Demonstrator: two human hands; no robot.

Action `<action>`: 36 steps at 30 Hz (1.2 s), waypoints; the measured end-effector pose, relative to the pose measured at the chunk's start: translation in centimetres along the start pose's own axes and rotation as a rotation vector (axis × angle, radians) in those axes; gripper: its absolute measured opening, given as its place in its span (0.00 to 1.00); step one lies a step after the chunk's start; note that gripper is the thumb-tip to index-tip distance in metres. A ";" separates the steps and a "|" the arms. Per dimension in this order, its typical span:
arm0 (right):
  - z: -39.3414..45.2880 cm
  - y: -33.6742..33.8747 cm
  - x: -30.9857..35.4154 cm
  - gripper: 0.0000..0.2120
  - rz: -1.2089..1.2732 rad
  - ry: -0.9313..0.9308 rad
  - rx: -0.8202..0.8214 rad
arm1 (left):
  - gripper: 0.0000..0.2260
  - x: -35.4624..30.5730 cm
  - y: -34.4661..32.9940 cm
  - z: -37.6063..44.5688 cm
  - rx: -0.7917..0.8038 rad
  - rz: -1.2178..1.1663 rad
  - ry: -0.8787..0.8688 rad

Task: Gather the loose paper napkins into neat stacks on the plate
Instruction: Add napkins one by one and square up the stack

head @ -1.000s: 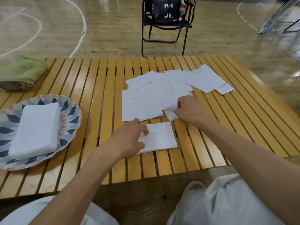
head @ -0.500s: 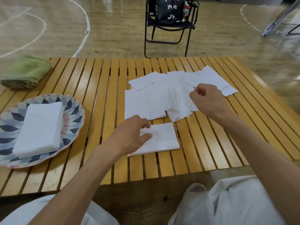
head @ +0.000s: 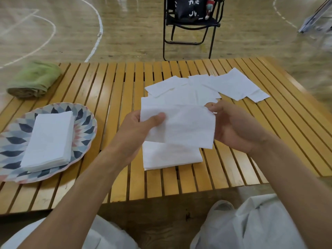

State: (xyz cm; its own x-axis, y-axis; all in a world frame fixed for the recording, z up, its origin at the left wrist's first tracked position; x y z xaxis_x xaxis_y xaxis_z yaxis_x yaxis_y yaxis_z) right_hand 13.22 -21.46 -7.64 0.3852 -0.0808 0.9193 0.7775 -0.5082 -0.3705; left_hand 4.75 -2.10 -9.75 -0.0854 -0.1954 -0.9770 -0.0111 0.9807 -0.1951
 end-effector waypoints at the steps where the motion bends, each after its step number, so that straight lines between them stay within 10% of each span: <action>1: 0.1 0.6 -0.6 0.10 -0.006 -0.025 -0.041 | 0.05 0.1 0.4 0.0 -0.037 -0.011 -0.010; 4: 0.5 1.7 -2.4 0.23 -0.036 -0.150 -0.088 | 0.07 0.3 1.4 0.0 -0.130 0.008 -0.020; 16: 0.6 2.9 -3.5 0.05 -0.563 -0.323 -0.362 | 0.15 0.7 1.9 -0.8 -0.151 0.344 0.088; 36: 0.5 2.6 -5.5 0.07 -0.901 -0.605 -0.325 | 0.08 4.0 3.5 -0.1 -0.164 0.906 0.305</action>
State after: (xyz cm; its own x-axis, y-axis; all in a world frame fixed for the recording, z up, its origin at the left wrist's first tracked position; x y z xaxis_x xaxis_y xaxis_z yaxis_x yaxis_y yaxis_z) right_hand 13.43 -21.89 -13.72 -0.0042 0.8103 0.5861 0.7615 -0.3773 0.5270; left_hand 4.29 0.56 -14.33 -0.3847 0.6221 -0.6819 0.0498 0.7516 0.6577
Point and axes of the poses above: each hand's wrist, its own z-axis towards the middle knuckle, its own y-axis out of the back of the hand, x = y × z, the point moved 7 cm from there along z, towards the middle knuckle, and after that the axes turned 13 degrees about x, right-handed, at the moved point
